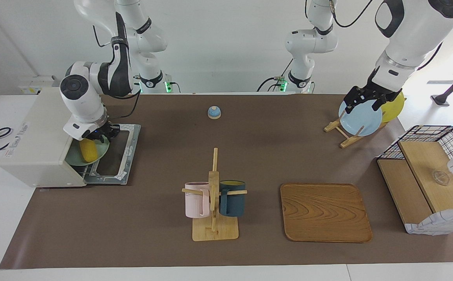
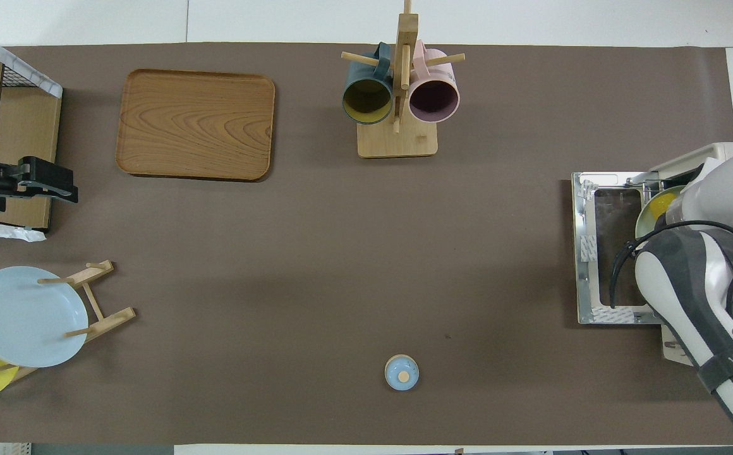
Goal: Put corn in oven
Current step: 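Release the corn inside the oven and draw the right gripper back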
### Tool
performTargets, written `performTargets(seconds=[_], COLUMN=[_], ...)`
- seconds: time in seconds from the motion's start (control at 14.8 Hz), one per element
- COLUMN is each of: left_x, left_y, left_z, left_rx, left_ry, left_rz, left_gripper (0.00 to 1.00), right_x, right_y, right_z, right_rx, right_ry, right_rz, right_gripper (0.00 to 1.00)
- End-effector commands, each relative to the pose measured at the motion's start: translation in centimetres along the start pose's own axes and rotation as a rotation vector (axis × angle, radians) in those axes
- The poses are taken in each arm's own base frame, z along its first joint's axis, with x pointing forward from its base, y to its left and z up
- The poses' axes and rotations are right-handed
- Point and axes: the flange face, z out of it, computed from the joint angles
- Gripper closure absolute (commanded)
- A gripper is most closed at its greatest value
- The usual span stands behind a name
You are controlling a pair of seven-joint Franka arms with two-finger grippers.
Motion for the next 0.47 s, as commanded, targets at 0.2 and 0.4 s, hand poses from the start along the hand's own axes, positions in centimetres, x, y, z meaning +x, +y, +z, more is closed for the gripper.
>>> performTargets(seconds=[0.2, 0.4], left_x=[-0.4, -0.4], left_y=[-0.3, -0.3], left_z=[-0.4, -0.4], left_rx=[-0.014, -0.013], left_ry=[0.009, 0.007], left_rz=[-0.002, 0.0], left_gripper=[0.0, 0.0], right_x=[2.4, 1.7], right_y=[-7.3, -10.5], right_z=[-3.4, -0.9], right_rx=[-0.006, 0.062], right_ry=[0.031, 0.037], right_rz=[0.035, 0.092], right_gripper=[0.75, 1.0])
